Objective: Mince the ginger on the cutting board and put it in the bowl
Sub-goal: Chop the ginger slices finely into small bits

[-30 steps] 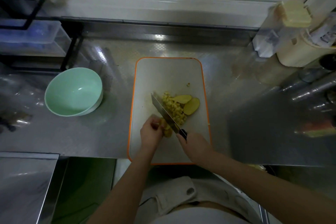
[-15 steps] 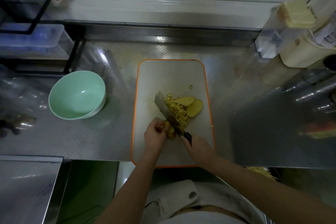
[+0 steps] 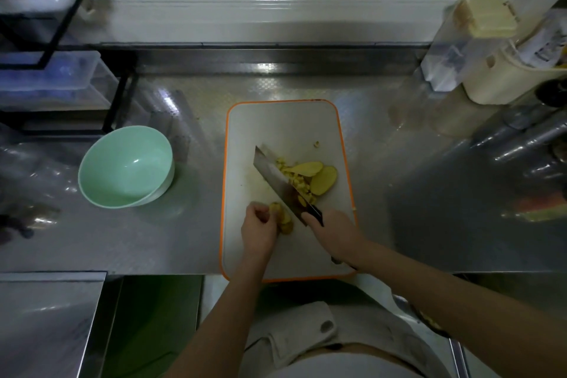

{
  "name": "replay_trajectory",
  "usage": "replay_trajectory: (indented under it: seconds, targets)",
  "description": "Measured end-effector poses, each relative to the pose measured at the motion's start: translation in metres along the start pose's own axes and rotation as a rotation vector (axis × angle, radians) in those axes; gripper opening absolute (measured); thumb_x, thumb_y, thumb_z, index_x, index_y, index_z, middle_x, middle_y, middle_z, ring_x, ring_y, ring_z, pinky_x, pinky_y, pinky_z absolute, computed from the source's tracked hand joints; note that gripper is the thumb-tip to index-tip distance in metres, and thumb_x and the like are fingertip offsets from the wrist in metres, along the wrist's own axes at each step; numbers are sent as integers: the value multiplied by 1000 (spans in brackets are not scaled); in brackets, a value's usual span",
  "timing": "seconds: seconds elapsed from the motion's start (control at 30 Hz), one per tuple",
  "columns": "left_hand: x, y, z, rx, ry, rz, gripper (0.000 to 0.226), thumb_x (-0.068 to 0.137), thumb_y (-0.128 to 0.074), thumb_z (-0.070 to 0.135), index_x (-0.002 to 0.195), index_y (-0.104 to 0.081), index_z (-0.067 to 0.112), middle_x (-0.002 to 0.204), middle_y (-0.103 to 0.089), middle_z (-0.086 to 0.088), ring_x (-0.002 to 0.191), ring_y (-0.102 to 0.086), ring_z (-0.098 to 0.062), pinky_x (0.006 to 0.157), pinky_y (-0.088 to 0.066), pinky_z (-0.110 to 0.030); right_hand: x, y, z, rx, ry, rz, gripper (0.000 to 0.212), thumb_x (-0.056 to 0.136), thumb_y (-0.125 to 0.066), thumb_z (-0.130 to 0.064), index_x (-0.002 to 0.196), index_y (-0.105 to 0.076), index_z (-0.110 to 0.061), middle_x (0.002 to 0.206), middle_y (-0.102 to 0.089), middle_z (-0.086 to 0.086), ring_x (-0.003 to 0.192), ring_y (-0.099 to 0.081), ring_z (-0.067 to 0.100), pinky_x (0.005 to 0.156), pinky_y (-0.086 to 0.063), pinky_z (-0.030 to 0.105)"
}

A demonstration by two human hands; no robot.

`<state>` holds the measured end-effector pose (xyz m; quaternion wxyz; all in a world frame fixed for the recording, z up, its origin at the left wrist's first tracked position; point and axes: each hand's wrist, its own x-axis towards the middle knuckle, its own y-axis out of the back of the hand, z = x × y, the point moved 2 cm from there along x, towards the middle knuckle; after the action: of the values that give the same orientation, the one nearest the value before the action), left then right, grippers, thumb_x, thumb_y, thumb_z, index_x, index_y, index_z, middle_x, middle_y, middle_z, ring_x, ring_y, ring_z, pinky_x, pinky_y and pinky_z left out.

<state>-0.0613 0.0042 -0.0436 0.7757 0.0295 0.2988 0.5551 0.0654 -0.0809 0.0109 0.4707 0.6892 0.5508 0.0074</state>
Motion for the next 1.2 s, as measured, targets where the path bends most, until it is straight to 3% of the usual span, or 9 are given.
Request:
replay_trajectory:
  seconds: [0.1,0.5,0.83,0.97,1.2]
  targets:
    - [0,0,1,6,-14,18,13,86,-62,20,84,-50,16,81,-62,-9,76,-61,-25,65,-48,-30,-5,1,-2,-33,-26,-42,42,98,-40,-42,67,-44,-13,60,-42,-1,54,-44,13,47,-30,24]
    - [-5,-2,2,8,-45,74,8,85,-59,8,78,-63,8,79,-64,-6,76,-59,-17,57,-41,-8,-15,6,-11,-42,-30,-113,40,99,-38,-40,64,-41,-19,61,-44,-2,53,-41,8,46,-30,19]
    - [5,4,-1,17,-6,38,17,80,-64,8,67,-57,18,77,-67,-8,77,-64,-25,63,-48,-24,-17,-2,-16,-112,-42,-113,41,99,-37,-40,63,-40,-20,61,-44,-2,53,-43,11,47,-33,21]
    - [8,6,-2,7,13,29,24,78,-64,6,62,-55,22,75,-67,-10,75,-65,-29,69,-55,-38,-17,-4,-20,-115,-38,-103,39,99,-38,-39,63,-38,-22,60,-43,-3,55,-46,13,48,-35,24]
    - [9,6,-1,-4,9,18,23,81,-62,5,64,-55,18,73,-66,-13,71,-66,-30,58,-53,-29,-15,-8,-22,-135,-11,-90,36,99,-38,-37,67,-38,-22,63,-42,-4,70,-50,18,61,-36,28]
